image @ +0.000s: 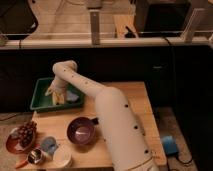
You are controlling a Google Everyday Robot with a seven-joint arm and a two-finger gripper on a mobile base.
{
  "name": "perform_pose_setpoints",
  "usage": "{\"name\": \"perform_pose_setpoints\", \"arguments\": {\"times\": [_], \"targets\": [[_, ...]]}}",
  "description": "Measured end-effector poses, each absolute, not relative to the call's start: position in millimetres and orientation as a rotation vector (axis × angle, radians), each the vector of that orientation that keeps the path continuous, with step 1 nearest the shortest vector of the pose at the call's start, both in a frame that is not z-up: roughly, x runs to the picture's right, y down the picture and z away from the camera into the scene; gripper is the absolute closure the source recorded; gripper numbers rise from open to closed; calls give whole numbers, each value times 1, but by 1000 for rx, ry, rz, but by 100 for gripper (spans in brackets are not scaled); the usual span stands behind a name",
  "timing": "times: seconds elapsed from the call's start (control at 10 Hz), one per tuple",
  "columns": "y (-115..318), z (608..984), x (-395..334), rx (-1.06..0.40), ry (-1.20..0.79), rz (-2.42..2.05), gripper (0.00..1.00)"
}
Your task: Place banana in paper cup
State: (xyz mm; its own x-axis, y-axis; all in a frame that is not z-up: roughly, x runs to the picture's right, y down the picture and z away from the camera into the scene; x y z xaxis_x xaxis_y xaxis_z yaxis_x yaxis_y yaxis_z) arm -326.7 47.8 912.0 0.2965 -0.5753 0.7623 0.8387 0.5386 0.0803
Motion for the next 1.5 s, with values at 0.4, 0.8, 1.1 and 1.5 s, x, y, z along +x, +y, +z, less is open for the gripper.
{"name": "perform_pose_setpoints", "arguments": {"times": [0.4, 0.8, 1.1, 1.5], "targets": [[29, 917, -326, -287, -782, -1191, 20], [22, 926, -337, -182, -753, -1368, 20], [31, 935, -350, -101, -727, -1526, 20], [38, 950, -348, -65, -712, -1614, 20]]}}
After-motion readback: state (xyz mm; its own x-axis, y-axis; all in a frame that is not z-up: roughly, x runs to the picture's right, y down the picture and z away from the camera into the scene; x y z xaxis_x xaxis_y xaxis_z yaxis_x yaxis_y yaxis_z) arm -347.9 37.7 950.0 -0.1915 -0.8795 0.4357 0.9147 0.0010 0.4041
